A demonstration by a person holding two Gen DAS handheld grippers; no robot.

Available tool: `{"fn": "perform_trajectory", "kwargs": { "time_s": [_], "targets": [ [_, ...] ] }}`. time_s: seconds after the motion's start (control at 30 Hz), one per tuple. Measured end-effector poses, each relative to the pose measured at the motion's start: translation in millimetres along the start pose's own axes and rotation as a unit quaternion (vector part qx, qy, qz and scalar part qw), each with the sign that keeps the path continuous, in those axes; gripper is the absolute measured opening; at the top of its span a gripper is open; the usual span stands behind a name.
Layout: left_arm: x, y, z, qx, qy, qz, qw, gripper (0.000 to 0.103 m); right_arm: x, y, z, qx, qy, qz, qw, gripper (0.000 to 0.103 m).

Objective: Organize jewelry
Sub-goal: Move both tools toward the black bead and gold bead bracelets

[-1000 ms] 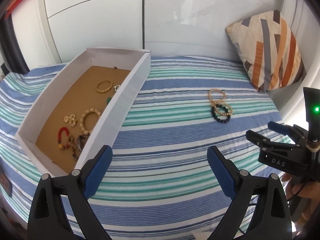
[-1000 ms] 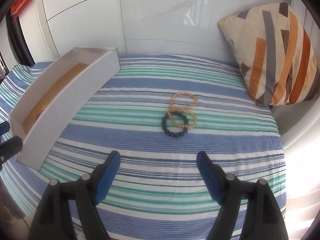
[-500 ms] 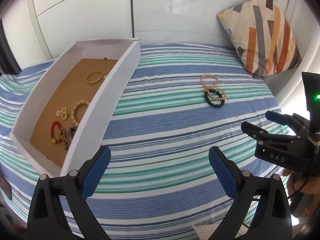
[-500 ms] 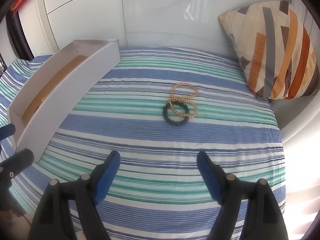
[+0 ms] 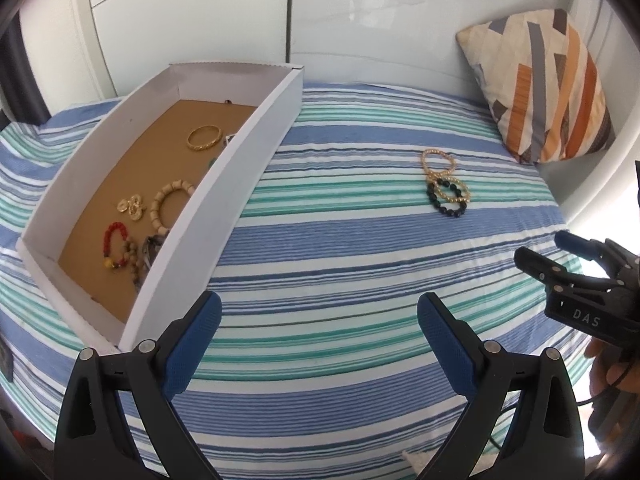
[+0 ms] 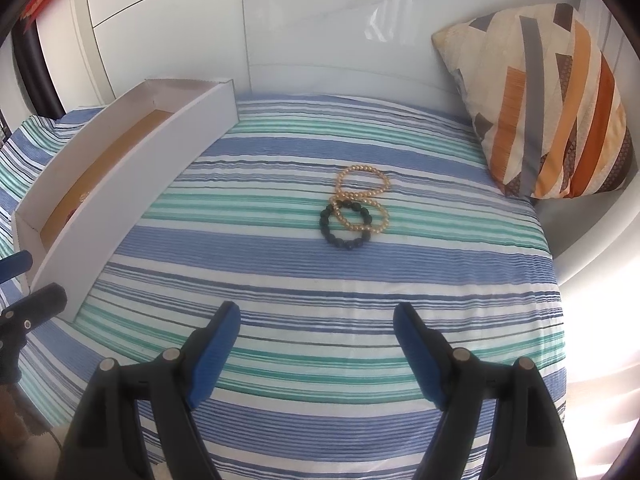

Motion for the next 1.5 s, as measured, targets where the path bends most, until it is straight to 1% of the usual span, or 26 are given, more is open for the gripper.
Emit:
{"fn": "perform_trajectory", "kwargs": {
  "time_s": [0.23, 0.37, 0.47, 0.63, 0.87, 1.03, 1.17, 1.23, 1.33, 1.4, 1.5],
  "targets": [
    [6, -6, 3, 0.0, 0.008, 0.005, 1.0, 0.099, 4, 2, -9, 0.006, -0.01, -0.002, 1.0, 0.08],
    [14, -15, 5, -0.004, 0.013, 0.018, 0.9997, 0.099, 5, 6, -34, 0.018, -0.044, -0.02, 0.999, 0.08],
    [21, -25, 1, -0.001, 0.016, 0.039, 0.9991, 0.099, 15, 0, -58, 0.027, -0.078, -0.012, 0.996, 0.08],
    [26, -35, -17, 0.003, -0.011, 0.057, 0.9983, 0.099, 40, -11, -86, 0.028, -0.127, 0.008, 0.991, 0.08],
    [25, -52, -45, 0.018, -0.042, 0.075, 0.9962, 0.099, 58, -19, -92, 0.01, -0.141, 0.02, 0.99, 0.08],
    [3, -71, -65, 0.028, -0.052, 0.075, 0.9954, 0.099, 63, -25, -94, 0.008, -0.143, 0.024, 0.989, 0.08],
    [-32, -96, -96, 0.049, -0.045, 0.065, 0.9957, 0.099, 72, -30, -97, 0.003, -0.15, 0.031, 0.988, 0.08],
    [-50, -119, -114, 0.055, -0.044, 0.067, 0.9952, 0.099, 76, -31, -98, 0.0, -0.153, 0.034, 0.988, 0.08],
    [-68, -158, -143, 0.063, -0.047, 0.081, 0.9936, 0.098, 83, -32, -101, -0.003, -0.153, 0.037, 0.987, 0.08],
    [-72, -185, -156, 0.052, -0.053, 0.093, 0.9928, 0.098, 87, -30, -105, 0.0, -0.151, 0.037, 0.988, 0.08],
    [-75, -215, -165, 0.024, -0.055, 0.096, 0.9936, 0.098, 94, -29, -114, 0.007, -0.155, 0.038, 0.987, 0.08]
  ]
}}
Point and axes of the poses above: each gripper's, at about its wrist camera, not at the fingertips, and y roughly against the way its jaws point, z to its left, x to its underside, the point moved 9 cm from there along -y, roughly the way its jaws point, and after that the axes turned 1 degree about -x, right-handed, at the moved point
